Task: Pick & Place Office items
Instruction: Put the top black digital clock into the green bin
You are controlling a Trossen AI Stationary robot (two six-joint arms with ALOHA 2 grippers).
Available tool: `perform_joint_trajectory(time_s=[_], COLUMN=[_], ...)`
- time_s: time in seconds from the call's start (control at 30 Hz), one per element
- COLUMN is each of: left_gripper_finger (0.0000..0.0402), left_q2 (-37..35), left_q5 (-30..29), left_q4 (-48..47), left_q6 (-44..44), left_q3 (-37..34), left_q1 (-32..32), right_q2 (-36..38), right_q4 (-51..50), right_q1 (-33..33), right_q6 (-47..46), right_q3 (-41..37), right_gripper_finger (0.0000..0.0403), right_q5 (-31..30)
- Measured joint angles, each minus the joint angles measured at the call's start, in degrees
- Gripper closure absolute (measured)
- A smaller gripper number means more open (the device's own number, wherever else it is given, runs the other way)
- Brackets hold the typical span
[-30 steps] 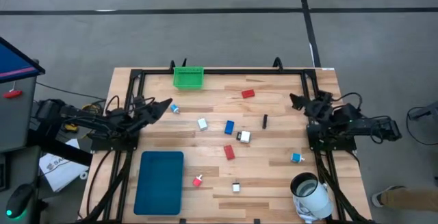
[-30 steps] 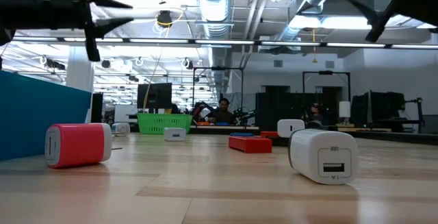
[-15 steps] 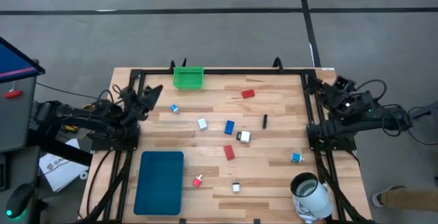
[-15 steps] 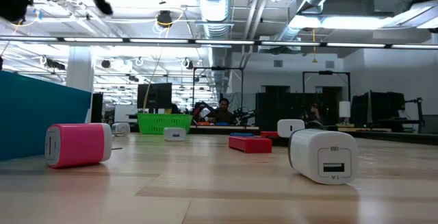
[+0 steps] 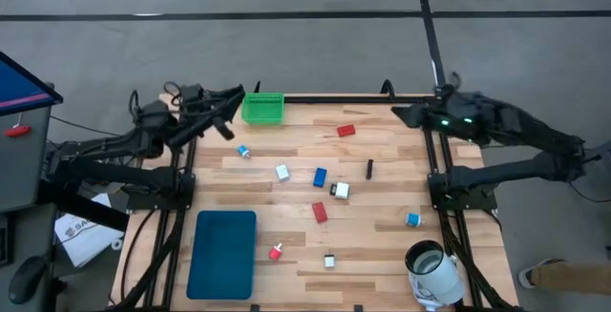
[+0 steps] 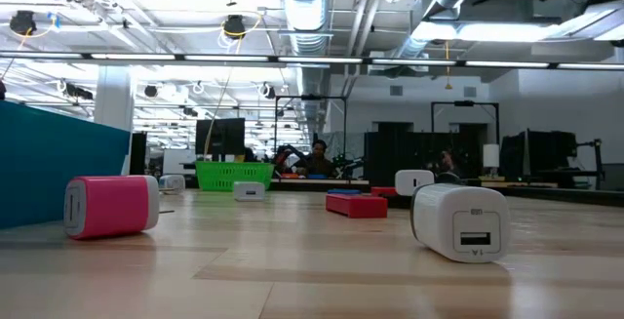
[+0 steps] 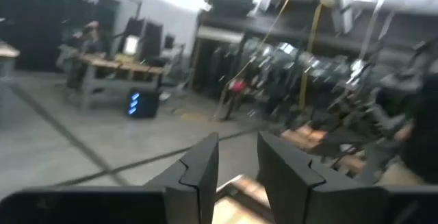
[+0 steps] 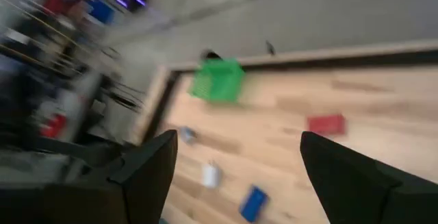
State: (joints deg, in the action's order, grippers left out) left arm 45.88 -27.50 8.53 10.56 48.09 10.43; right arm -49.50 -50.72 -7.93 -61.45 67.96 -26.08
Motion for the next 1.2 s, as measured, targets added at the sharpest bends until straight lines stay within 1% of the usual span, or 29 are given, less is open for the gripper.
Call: perform_joint_trajectory(time_s=[0.1,0.2,0.33,0.47,0.67,0.83,0.9,1.03,1.2], left_gripper_finger=[0.0302,0.0302,0.0302,0.0302,0.0302,0.0302,0.0302,0.0302,0.0302], left_q2=[0.96,1.14,0.72,0.69,1.03,1.06,1.06,1.06,1.06], left_q5=[0.03,0.06,0.13,0.17,0.33,0.3,0.22,0.15,0.8], left_q4=[-7.8,-15.81,-23.51,-29.67,-33.61,-33.44,-33.41,-33.44,-33.42], left_q6=[0.88,3.06,6.3,9.3,11.13,11.05,10.91,10.87,10.75], left_q3=[3.08,5.2,5.65,5.64,5.6,5.58,5.58,5.56,5.54], left_q1=[1.77,2.15,1.38,0.38,-0.73,-0.82,-0.82,-0.82,-0.82], right_q2=[-4.88,-10.34,-17.33,-23.26,-29.43,-31.45,-31.99,-34.04,-36.49], right_q4=[-1.82,-7.84,-16.43,-19.19,-17.14,-7.71,-5.85,-5.3,-0.64], right_q1=[-0.44,-0.61,-0.09,0.86,1.12,1.1,1.1,1.51,2.62], right_q6=[-2.56,-7.58,-12.99,-15.84,-20.59,-22.08,-23.18,-24.77,-25.61], right_q3=[0.62,0.58,0.48,-0.37,-5.41,-10.37,-11.97,-13.46,-15.01], right_gripper_finger=[0.0101,0.0101,0.0101,0.0101,0.0101,0.0101,0.0101,0.0101,0.0101], right_q5=[1.92,3.16,5.22,6.47,9.83,13.19,14.03,14.58,16.66])
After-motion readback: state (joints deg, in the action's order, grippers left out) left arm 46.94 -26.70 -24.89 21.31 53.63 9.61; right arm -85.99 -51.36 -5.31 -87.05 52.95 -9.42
